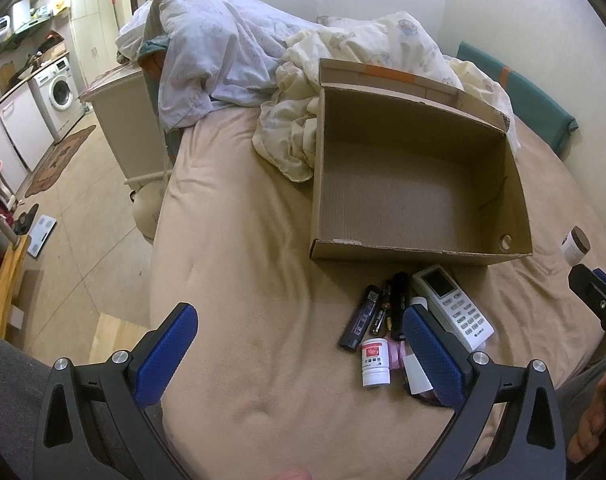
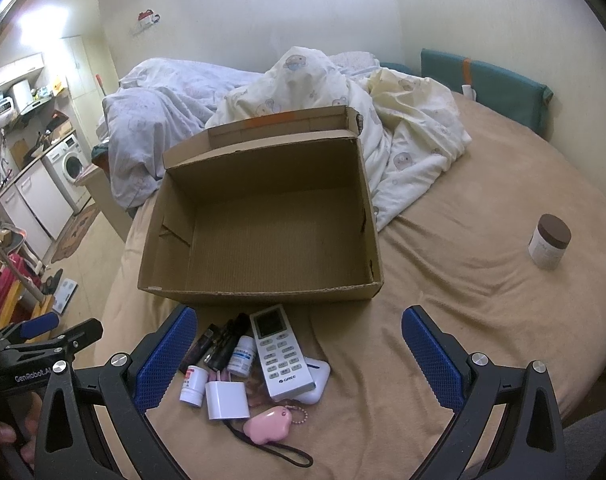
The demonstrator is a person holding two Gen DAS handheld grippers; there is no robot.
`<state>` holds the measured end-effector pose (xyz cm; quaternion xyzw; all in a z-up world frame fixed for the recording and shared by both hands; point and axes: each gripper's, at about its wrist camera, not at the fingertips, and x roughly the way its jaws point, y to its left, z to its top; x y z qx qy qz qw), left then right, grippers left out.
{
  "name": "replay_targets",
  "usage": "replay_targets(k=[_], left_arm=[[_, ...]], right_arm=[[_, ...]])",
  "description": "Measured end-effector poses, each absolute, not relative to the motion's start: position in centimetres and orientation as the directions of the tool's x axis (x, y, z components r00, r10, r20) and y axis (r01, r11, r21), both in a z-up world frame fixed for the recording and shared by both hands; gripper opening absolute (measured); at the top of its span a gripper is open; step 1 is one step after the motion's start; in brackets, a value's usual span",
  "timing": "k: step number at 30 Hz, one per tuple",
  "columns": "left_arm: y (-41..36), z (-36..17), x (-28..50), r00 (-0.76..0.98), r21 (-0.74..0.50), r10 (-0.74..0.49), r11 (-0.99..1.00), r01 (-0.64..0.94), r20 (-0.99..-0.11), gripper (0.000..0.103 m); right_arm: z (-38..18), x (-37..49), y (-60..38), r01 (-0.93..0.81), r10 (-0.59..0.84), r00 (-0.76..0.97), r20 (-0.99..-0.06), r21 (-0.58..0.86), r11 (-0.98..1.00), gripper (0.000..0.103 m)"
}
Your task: Organize rigid objects
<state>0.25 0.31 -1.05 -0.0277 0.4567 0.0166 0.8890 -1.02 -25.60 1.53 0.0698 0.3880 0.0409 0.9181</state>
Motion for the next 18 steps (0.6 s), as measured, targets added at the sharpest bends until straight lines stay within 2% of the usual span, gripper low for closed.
replay_targets(k=[18], left_arm=[[0.21, -1.16, 0.43, 0.578, -0.031, 0.006, 0.998, -0.055, -0.816, 0.103]], right_arm=[[1.61, -1.07, -25.53, -0.019, 0.128, 0.696, -0.706, 0.160, 0.987, 0.103]])
